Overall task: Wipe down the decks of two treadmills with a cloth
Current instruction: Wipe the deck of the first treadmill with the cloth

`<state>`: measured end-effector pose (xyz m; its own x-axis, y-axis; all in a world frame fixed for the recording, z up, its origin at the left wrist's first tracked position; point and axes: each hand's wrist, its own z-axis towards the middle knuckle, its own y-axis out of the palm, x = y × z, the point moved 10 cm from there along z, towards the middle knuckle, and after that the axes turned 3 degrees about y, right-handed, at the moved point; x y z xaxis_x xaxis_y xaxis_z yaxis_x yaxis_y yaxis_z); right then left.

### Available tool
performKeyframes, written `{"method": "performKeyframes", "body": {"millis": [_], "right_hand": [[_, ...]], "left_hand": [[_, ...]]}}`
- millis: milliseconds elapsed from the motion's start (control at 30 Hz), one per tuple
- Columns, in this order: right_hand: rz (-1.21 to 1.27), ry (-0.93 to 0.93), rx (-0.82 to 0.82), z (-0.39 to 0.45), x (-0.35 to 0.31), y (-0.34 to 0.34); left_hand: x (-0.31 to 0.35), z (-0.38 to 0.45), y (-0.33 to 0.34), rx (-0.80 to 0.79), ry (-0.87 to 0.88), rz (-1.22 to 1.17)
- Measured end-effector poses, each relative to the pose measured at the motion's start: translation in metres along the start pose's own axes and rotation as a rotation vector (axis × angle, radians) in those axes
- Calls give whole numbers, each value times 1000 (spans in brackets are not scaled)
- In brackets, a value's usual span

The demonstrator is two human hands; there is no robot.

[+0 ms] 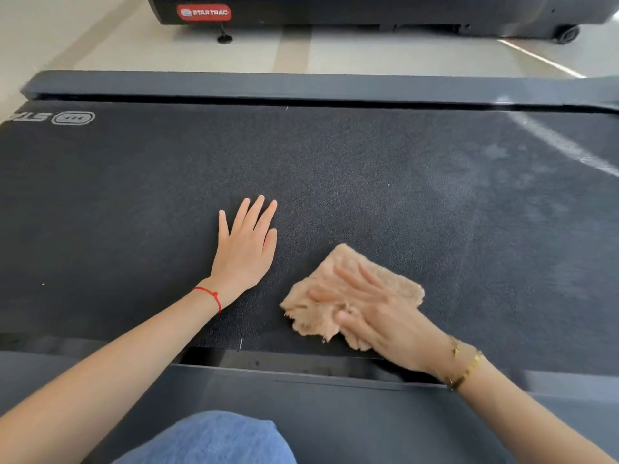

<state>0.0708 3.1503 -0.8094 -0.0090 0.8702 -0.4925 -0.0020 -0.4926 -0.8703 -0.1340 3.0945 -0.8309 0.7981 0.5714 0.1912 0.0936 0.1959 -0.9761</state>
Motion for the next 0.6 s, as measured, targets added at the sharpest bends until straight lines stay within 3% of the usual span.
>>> {"method": "performKeyframes", "body": {"millis": [233, 433, 533, 600], "right_hand": [[-282, 60, -6, 29, 1, -1], [-265, -99, -23, 16, -33, 30], [-280, -121, 4, 26, -25, 21], [-341, -42, 95, 47, -6, -3]], "left_hand": [[2, -1, -1, 0, -16, -1], [3, -2, -3, 6, -25, -12], [3, -2, -3, 6, -31, -12], [2, -1, -2, -5, -30, -10]]}}
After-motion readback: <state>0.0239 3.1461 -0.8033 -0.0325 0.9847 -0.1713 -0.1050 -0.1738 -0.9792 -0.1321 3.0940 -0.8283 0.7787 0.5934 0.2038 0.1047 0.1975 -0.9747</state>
